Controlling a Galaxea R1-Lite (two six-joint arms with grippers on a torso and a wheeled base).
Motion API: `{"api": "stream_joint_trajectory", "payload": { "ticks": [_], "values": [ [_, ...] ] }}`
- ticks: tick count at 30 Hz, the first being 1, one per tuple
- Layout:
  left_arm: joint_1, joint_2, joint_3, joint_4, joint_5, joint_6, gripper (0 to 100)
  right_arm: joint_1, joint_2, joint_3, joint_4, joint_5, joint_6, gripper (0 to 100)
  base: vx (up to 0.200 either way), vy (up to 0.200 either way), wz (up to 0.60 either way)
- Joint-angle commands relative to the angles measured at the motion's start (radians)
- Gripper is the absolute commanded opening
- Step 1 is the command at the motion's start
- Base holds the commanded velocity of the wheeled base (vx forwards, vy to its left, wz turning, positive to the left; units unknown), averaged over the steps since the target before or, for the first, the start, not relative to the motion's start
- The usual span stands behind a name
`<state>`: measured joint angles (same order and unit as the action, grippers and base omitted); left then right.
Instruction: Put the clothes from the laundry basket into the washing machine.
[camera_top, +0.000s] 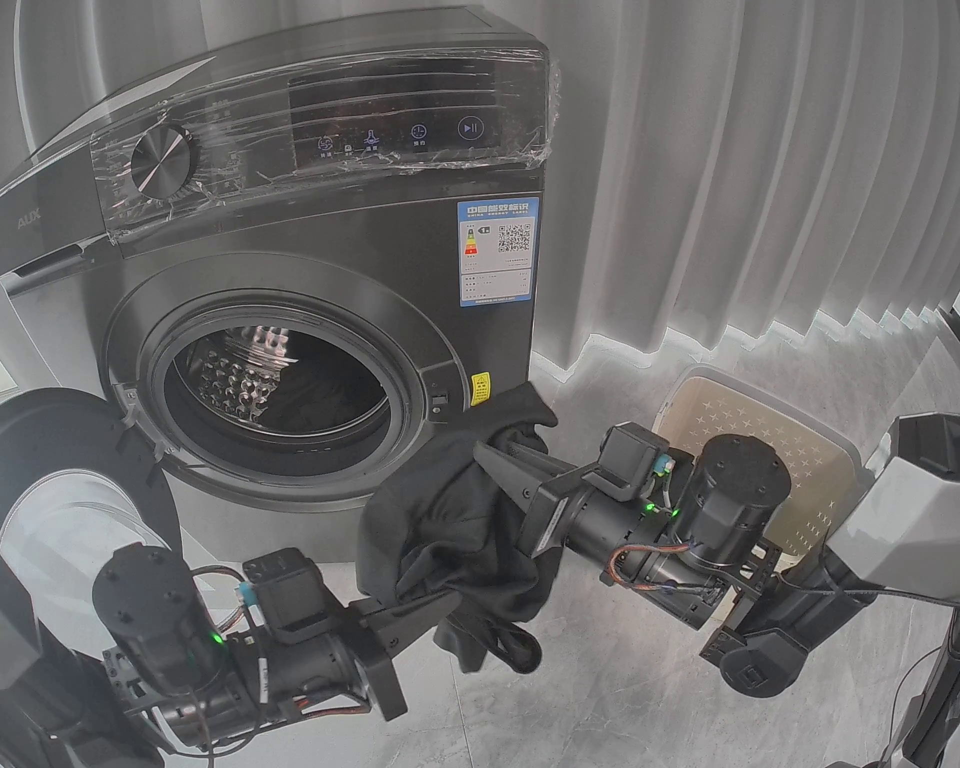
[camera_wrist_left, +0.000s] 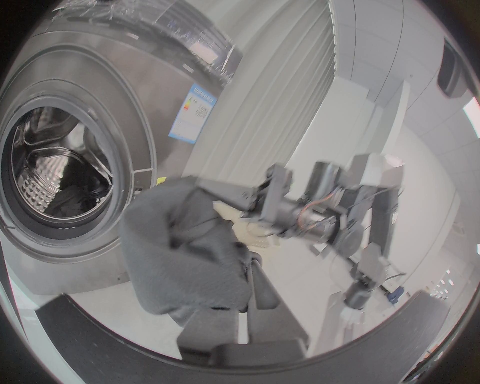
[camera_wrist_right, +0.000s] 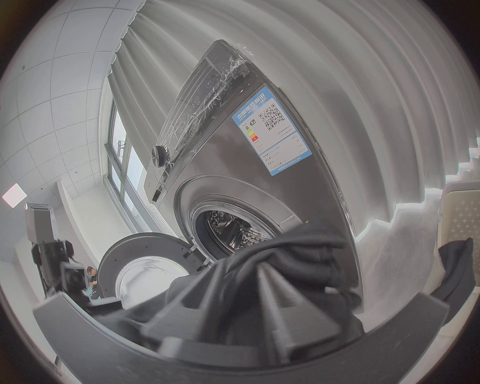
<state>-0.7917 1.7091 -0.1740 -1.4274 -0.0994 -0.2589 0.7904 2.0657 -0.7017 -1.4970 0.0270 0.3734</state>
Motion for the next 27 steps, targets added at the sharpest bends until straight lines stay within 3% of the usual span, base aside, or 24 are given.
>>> {"api": "stream_joint_trajectory", "payload": {
  "ticks": [1, 3, 8, 13, 16, 20, 24, 25, 27],
  "values": [
    [-0.061, -0.151, 0.033, -0.002, 0.006, -0.043, 0, 0.018, 0.001, 0.062, -0.025, 0.007, -0.001, 100, 0.000, 0.000, 0.00],
    [-0.055, -0.154, 0.034, 0.001, 0.003, -0.045, 0, 0.023, -0.006, 0.107, -0.026, 0.001, -0.013, 100, 0.000, 0.000, 0.00],
    [-0.050, -0.146, 0.013, -0.002, 0.004, -0.048, 0, -0.019, -0.013, 0.235, -0.054, -0.006, -0.105, 100, 0.000, 0.000, 0.00],
    [-0.047, -0.143, -0.015, -0.001, 0.018, -0.048, 0, -0.062, -0.081, 0.326, -0.054, -0.004, -0.110, 100, 0.000, 0.000, 0.00],
    [-0.026, -0.135, -0.061, 0.007, 0.076, -0.046, 0, -0.135, -0.153, 0.358, -0.052, 0.002, -0.130, 100, 0.000, 0.000, 0.00],
    [-0.024, -0.111, -0.107, 0.010, 0.158, -0.046, 0, -0.163, -0.205, 0.380, -0.052, 0.005, -0.148, 100, 0.000, 0.000, 0.00],
    [-0.023, -0.075, -0.113, 0.001, 0.227, -0.029, 0, -0.161, -0.211, 0.392, -0.054, -0.002, -0.149, 100, 0.000, 0.000, 0.00],
    [-0.012, -0.062, -0.131, -0.001, 0.257, -0.010, 0, -0.160, -0.210, 0.393, -0.054, -0.004, -0.149, 100, 0.000, 0.000, 0.00],
    [-0.006, -0.059, -0.139, -0.002, 0.273, 0.004, 0, -0.161, -0.207, 0.393, -0.054, -0.002, -0.148, 100, 0.000, 0.000, 0.00]
  ]
}}
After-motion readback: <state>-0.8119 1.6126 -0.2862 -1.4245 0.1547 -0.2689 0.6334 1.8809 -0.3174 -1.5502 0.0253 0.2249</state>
